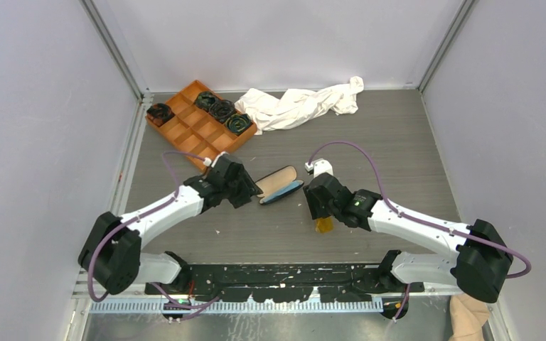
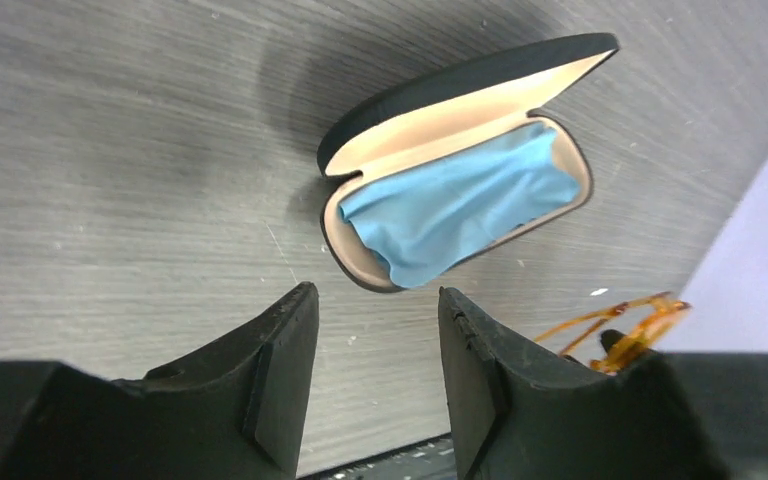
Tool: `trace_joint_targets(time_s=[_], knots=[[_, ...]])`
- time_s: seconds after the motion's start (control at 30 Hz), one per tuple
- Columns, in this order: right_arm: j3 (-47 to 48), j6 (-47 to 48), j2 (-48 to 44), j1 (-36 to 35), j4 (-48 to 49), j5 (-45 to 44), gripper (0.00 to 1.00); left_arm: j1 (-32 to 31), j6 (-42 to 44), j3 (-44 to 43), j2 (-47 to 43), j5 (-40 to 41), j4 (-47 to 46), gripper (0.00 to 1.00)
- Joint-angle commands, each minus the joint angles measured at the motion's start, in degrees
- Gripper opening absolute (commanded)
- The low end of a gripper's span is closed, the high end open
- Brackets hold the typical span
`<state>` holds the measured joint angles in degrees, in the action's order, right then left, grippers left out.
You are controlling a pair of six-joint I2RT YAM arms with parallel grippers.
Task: Organize the sunglasses
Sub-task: Pick up the sunglasses from the center of the board.
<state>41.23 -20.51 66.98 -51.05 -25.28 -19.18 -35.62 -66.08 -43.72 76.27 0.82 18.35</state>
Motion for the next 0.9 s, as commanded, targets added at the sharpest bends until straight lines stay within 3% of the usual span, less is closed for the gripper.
trace_joint_targets(time_s=[0.0, 0.2, 0.87], knots=[[-0.05, -0.92, -0.88, -0.39, 2.29, 0.0, 0.34, -0.05, -10.87, 2.18, -3.93, -1.29, 3.53, 0.47], [-0.09, -1.11, -0.97, -0.38, 2.59, -0.17, 0.34, 1.82, -17.65, 7.38, -2.87, -9.33, -7.26, 0.43], [-0.81, -1.53, -2.9, -0.37, 1.77, -1.15, 0.34, 4.24, -27.97, 13.56, 8.08, -15.08, -29.25, 0.37]])
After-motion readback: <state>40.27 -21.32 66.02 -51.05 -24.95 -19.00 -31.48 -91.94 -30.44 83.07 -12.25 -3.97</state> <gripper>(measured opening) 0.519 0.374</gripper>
